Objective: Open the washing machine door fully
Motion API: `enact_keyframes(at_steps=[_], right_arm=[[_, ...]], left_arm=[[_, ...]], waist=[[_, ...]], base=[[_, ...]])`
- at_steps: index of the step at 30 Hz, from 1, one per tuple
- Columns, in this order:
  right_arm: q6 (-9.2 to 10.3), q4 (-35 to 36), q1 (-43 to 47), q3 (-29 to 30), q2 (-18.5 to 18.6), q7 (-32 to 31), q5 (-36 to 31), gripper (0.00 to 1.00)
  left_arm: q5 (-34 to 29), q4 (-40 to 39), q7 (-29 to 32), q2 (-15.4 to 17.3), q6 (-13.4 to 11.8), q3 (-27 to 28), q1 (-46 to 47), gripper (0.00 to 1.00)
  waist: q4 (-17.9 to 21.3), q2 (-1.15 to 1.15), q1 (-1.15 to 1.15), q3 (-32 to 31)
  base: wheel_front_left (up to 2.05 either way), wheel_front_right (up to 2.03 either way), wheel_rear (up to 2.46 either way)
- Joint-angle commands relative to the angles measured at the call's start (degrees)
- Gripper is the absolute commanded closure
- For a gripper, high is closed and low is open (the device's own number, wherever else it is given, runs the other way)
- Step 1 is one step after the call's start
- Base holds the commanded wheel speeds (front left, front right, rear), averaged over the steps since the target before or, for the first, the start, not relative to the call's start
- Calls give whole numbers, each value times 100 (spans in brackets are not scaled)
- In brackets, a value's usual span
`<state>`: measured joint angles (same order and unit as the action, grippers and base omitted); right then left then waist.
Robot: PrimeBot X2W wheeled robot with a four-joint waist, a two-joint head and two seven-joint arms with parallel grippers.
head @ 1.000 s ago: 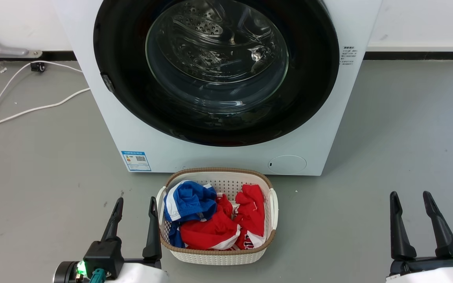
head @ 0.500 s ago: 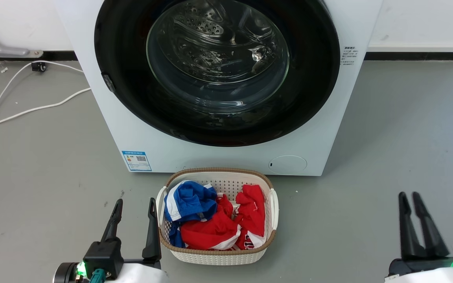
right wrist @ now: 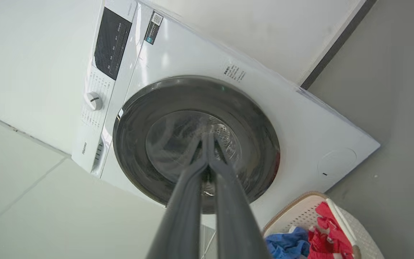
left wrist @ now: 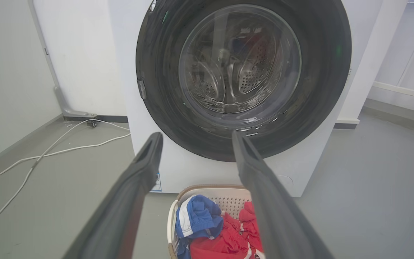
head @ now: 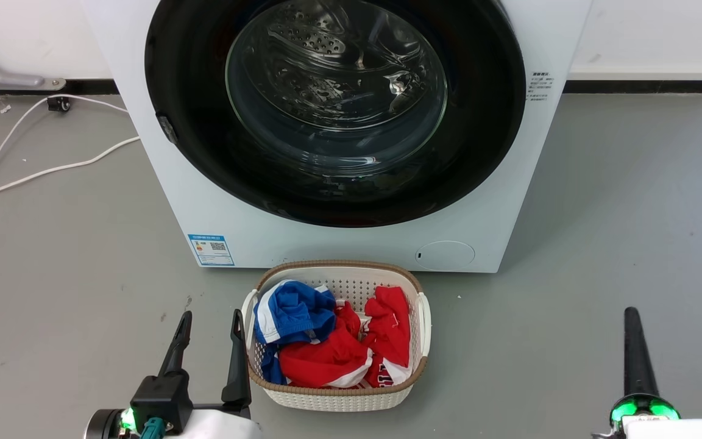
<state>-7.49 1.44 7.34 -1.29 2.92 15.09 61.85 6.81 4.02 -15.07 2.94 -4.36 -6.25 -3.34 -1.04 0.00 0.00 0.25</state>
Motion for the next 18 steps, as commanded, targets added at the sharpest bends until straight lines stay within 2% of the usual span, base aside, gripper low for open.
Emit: enact_keyframes(at_steps=[1,4,8,14,18], right_arm=[[0,-37,-8,-91,-7,12,428,100],[0,-48,-12,-361,-8,12,1494,100],[0,100,6,-667,-4,-83,2557,100],[0,355,155,-286,2,-1011,3926,100],[-1,426,286,83,2,-1806,4442,100]], left_arm=[[18,16,-16,-7,-1,1,-53,0],[35,31,-16,-8,-7,-6,-59,0],[53,33,-16,-8,-18,1,-72,0],[19,29,-16,-8,-45,5,-77,0],[0,29,-16,-8,-60,10,-64,0]], waist=[[-4,0,0,-2],[-10,0,0,-5],[-5,0,0,-9],[12,0,0,-3],[9,0,0,4]], base=[[0,0,0],[0,0,0],[0,0,0],[0,0,0],[0,0,0]])
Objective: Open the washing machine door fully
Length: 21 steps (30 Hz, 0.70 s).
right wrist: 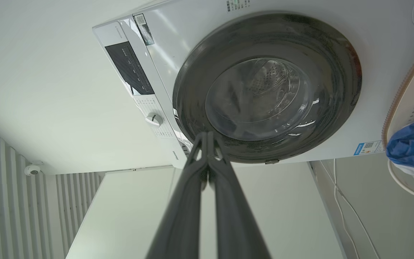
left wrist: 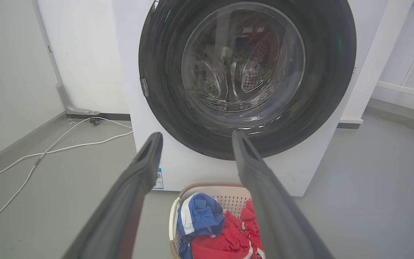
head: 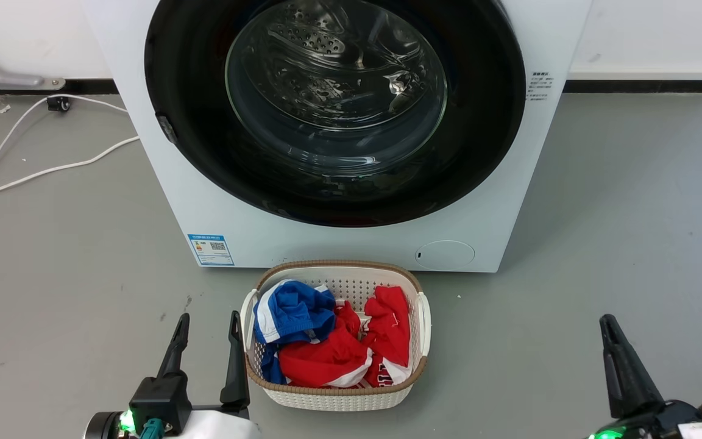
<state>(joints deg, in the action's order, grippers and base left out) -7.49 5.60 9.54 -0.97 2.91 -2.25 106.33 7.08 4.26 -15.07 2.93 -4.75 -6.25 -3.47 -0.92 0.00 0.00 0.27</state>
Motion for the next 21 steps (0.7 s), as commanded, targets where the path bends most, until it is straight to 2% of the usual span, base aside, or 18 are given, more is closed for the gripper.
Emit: enact_keyframes(at_steps=[1,6,12,16,21], right_arm=[[0,-5,88,116,2,-235,24,100],[0,-68,121,383,-3,-656,54,100],[-1,-142,70,504,-4,-657,-5,100],[-1,-238,-122,597,-4,-673,-107,100],[0,-441,-706,991,1,-785,-340,100]], left_arm=[[-30,8,-16,-7,-24,10,-47,0],[-37,0,-16,-7,-27,24,-29,0],[-70,-24,-16,-7,-51,29,-32,0],[-121,-65,-16,-7,-75,30,44,0],[-207,-122,-16,-7,-70,27,239,0]], waist=[[-6,0,0,5],[-15,0,0,31],[-30,0,0,82],[-32,0,0,192],[-54,0,0,470]], base=[[0,0,0],[0,0,0],[0,0,0],[0,0,0],[0,0,0]])
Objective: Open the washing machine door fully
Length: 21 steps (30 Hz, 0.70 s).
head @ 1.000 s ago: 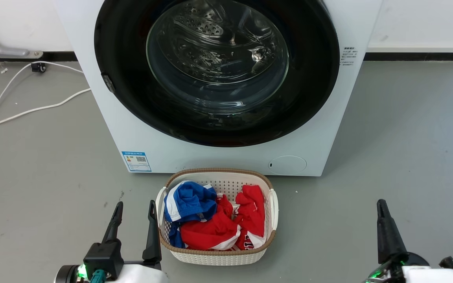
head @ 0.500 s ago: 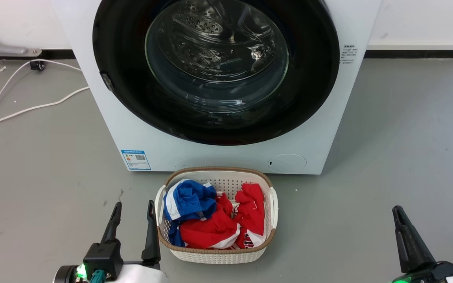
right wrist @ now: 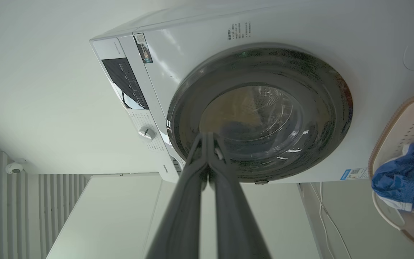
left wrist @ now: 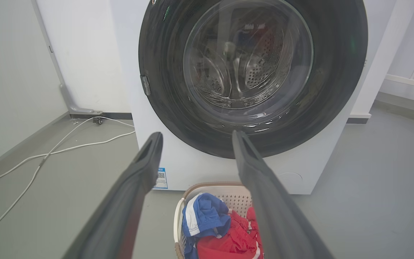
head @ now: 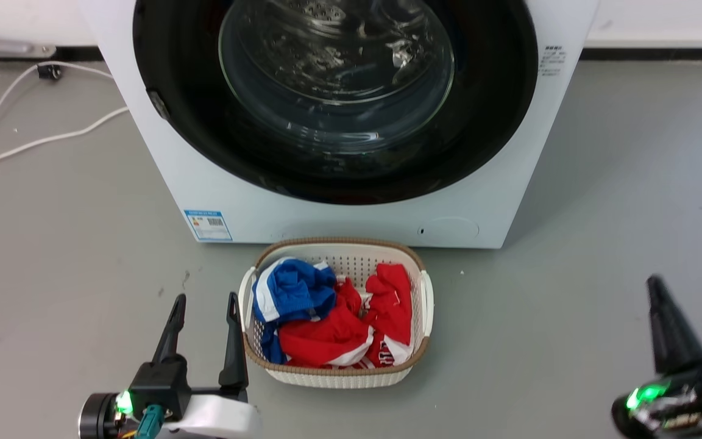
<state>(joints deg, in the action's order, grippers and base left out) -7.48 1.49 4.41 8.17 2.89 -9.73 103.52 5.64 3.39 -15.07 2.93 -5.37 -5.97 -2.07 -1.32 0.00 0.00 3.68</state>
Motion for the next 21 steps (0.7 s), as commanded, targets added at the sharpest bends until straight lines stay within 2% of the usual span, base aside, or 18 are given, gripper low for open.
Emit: enact_keyframes(at_steps=[1,5,11,21], right_arm=[[-1,-80,-348,165,13,-66,-101,100],[-1,-323,-1088,540,157,-207,-202,100],[-2,-953,-2448,884,588,-392,-373,100],[-1,-1819,-4638,824,1273,-808,-610,100]], left_arm=[[-71,-42,-16,-7,-8,-3,142,0],[-141,-124,-16,-7,-20,11,361,0],[-205,-287,-16,-7,2,-9,777,0],[-338,-546,-16,-7,46,23,1523,0]], waist=[[-22,0,0,191],[-58,0,0,570],[-126,0,0,1294],[-251,0,0,2444]], base=[[0,0,0],[0,0,0],[0,0,0],[0,0,0]])
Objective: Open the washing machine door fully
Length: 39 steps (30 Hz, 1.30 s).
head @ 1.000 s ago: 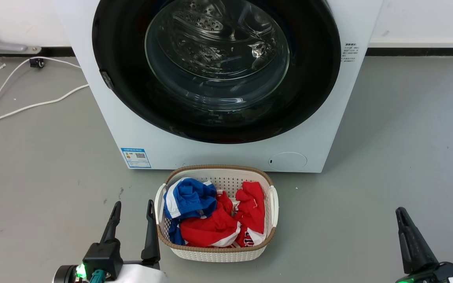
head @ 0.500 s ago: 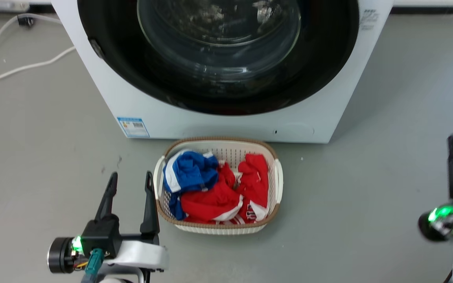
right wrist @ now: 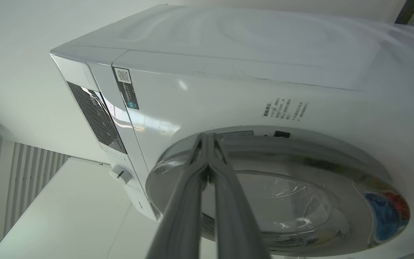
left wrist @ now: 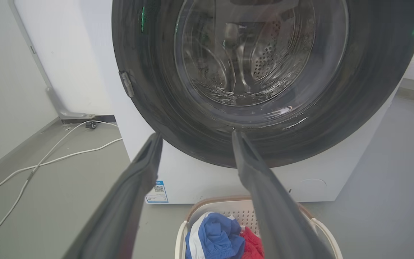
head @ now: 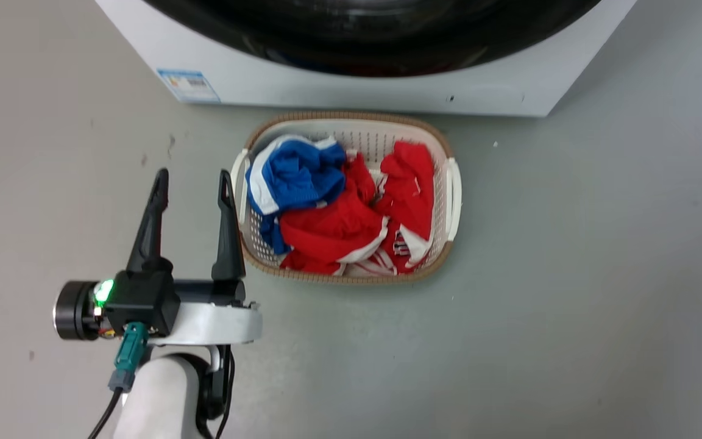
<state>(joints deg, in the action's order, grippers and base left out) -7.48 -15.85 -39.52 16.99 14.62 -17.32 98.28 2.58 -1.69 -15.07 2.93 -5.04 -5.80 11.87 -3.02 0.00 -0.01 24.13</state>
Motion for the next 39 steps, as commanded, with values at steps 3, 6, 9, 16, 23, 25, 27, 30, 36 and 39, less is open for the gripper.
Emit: enact_keyframes(at_steps=[3,6,9,16,23,25,27,30,36,39], right_arm=[[-2,-373,-839,-260,279,-168,-269,100],[-2,-558,-1227,-382,401,-249,-362,100],[-2,-821,-1773,-584,539,-372,-511,100],[-2,-1236,-2645,-1083,836,-788,-863,100],[-2,-1447,-3064,-1510,895,-1205,-1107,100],[-2,-1477,-3110,-1615,858,-1313,-1150,100],[-2,-1500,-3146,-1710,859,-1387,-1231,100],[-2,-1490,-3136,-1792,835,-1480,-1279,100],[-8,-1352,-2807,-1936,736,-1697,-1285,100],[-8,-1220,-2644,-1995,741,-1833,-1275,100]], left_arm=[[-23,-95,-16,-7,7,-6,301,0],[-12,-139,-16,-7,-13,-22,390,0],[33,-198,-16,-8,-58,-46,493,0],[139,-254,-16,-7,-151,-123,613,0],[209,-268,-16,-8,-206,-192,663,0],[223,-271,-16,-7,-209,-194,692,0],[235,-271,-16,-8,-221,-202,714,0],[250,-246,-16,-7,-236,-214,731,0],[231,-176,-16,-7,-210,-151,612,0],[194,-171,-16,-6,-173,-119,577,0]], waist=[[-117,0,1,638],[-141,0,1,782],[-188,0,1,996],[-326,0,1,1334],[-409,0,1,1497],[-419,0,1,1519],[-421,0,1,1534],[-418,0,1,1523],[-306,0,1,1348],[-256,0,1,1275]], base=[[0,0,0],[0,0,0],[0,0,0],[0,0,0],[0,0,0],[0,0,0],[0,0,0],[0,0,0],[0,0,0],[0,0,0]])
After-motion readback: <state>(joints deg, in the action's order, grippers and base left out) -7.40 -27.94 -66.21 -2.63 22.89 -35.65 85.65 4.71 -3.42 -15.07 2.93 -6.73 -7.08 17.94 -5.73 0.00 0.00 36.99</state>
